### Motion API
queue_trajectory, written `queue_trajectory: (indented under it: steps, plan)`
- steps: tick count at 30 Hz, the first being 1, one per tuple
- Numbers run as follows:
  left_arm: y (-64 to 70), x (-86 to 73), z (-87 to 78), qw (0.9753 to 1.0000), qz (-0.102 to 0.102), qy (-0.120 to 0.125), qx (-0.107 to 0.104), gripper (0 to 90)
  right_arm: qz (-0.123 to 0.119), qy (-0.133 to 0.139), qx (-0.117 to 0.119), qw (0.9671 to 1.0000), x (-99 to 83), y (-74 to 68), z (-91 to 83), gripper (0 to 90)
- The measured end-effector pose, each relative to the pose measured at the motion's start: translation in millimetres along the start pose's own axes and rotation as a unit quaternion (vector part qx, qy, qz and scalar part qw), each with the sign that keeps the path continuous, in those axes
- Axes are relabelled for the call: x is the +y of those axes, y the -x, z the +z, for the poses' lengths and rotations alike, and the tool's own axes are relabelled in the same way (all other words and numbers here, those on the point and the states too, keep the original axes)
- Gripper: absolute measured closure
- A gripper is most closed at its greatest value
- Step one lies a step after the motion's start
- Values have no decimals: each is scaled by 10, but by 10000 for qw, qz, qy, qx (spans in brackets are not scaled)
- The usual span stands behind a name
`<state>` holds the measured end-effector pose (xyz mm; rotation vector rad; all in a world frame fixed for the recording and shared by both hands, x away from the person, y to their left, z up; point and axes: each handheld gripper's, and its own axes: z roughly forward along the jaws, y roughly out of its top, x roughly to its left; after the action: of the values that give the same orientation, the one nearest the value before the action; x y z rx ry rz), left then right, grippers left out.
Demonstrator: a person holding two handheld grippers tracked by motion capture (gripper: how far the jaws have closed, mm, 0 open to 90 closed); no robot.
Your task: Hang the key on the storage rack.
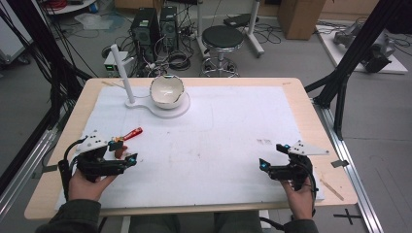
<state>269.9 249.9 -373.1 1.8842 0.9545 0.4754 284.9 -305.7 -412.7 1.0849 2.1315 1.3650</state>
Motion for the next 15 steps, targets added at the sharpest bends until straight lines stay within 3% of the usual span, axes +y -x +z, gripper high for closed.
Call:
queue_trajectory:
  steps: [15]
  plan:
    - [-15,56,-53,9999,109,121,53,319,-35,80,-1,10000,30,-18,15,88]
